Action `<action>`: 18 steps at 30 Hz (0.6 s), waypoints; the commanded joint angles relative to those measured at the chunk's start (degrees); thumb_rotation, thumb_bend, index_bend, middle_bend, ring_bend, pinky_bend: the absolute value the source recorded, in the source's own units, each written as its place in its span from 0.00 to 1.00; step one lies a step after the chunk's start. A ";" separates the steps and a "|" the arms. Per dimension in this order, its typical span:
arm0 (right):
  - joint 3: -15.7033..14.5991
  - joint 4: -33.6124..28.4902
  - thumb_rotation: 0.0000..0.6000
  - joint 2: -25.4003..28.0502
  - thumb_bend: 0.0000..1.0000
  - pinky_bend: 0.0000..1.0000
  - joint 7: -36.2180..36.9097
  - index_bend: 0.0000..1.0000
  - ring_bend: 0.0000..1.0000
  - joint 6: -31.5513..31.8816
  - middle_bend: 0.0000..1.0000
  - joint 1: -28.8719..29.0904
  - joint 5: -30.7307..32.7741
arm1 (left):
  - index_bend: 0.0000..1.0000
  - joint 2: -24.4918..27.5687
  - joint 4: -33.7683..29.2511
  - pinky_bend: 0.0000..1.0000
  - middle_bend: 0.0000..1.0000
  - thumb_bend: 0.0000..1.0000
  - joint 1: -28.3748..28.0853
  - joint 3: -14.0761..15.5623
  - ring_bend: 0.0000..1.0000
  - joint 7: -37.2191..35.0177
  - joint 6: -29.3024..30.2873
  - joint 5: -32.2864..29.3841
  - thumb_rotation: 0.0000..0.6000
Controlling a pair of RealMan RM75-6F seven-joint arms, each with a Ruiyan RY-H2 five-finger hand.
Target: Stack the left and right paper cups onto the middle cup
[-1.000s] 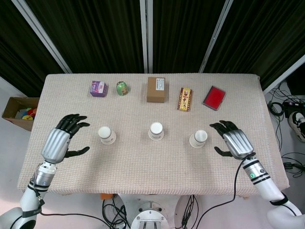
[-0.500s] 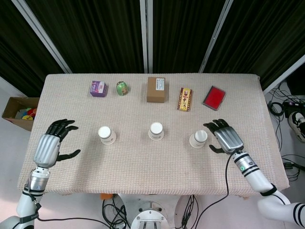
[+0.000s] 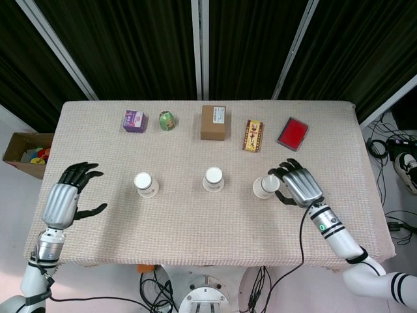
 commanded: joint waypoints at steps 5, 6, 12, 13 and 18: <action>6.13 -6.39 1.00 3.57 0.41 0.18 2.99 0.45 0.19 -1.40 0.38 4.96 0.21 | 0.29 0.12 -0.30 0.16 0.19 0.00 0.39 0.14 0.13 0.05 0.28 0.16 1.00; 6.98 -6.51 1.00 3.26 0.41 0.18 2.54 0.45 0.19 -2.81 0.38 6.31 1.30 | 0.29 0.12 -0.30 0.16 0.19 0.00 0.48 0.15 0.13 0.05 0.30 0.09 1.00; 8.83 -4.02 1.00 -1.98 0.41 0.18 -2.26 0.45 0.19 -8.92 0.38 12.58 7.54 | 0.29 -0.06 -0.11 0.16 0.19 0.00 0.90 0.10 0.13 -0.48 0.20 -0.61 1.00; 8.95 -3.87 1.00 -2.57 0.41 0.18 -2.50 0.45 0.19 -9.50 0.38 13.16 8.41 | 0.29 -0.02 -0.09 0.16 0.19 0.00 0.94 0.11 0.13 -0.55 0.17 -0.66 1.00; 8.99 -2.32 1.00 -4.57 0.41 0.18 -5.06 0.46 0.19 -10.59 0.37 15.28 11.83 | 0.29 0.23 0.23 0.16 0.19 0.00 1.40 0.12 0.13 -0.71 0.30 -1.03 1.00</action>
